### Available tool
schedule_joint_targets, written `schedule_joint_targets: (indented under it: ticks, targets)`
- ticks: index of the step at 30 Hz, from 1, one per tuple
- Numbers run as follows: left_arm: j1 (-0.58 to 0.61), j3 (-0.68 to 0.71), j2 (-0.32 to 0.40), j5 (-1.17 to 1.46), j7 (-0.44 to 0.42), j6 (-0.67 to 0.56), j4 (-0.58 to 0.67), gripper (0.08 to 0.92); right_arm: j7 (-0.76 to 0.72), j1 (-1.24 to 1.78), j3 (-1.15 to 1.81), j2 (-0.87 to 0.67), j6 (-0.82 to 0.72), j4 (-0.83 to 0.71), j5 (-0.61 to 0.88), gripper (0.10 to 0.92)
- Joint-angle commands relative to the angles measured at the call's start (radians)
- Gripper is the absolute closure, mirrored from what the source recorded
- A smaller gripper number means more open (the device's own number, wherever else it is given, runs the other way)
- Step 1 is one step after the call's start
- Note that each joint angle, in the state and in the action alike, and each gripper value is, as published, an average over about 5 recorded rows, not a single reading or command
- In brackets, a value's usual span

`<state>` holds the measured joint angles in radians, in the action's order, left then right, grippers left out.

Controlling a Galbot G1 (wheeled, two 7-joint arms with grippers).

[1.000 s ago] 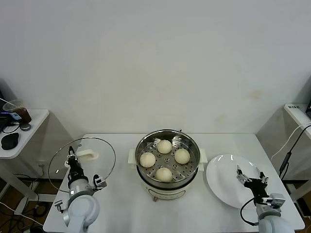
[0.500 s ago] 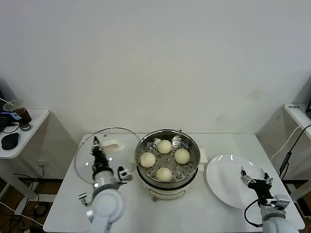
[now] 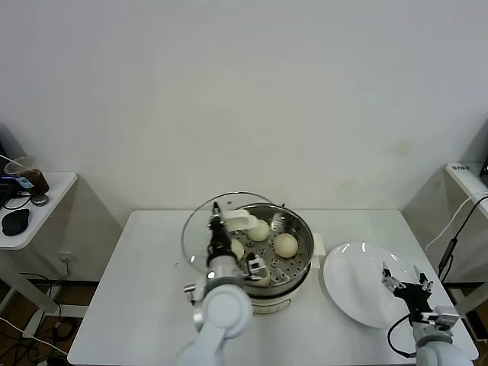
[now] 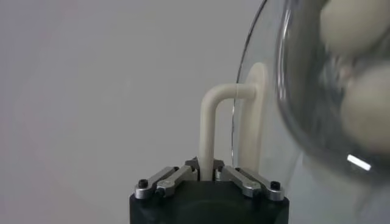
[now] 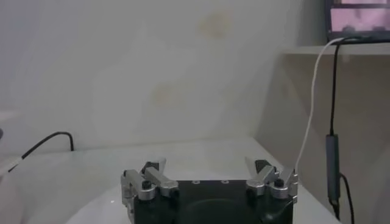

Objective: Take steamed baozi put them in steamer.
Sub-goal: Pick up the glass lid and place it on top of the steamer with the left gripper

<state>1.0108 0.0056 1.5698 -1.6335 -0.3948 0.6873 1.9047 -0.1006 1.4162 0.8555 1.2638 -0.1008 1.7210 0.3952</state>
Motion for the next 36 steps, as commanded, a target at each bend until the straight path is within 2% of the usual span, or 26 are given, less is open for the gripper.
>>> schedule_joint_targets:
  ticks: [1,36]
  targets:
    - [-0.101,0.182,0.036,0.045,0.005,0.006,-0.099,0.821,0.000,0.003,0.003,0.008,0.006,-0.006,-0.004,0.203]
    - [-0.069,0.124,0.033,-0.027,0.025,0.005,-0.176,0.821,-0.002,-0.009,0.003,0.034,0.003,0.006,-0.020,0.203]
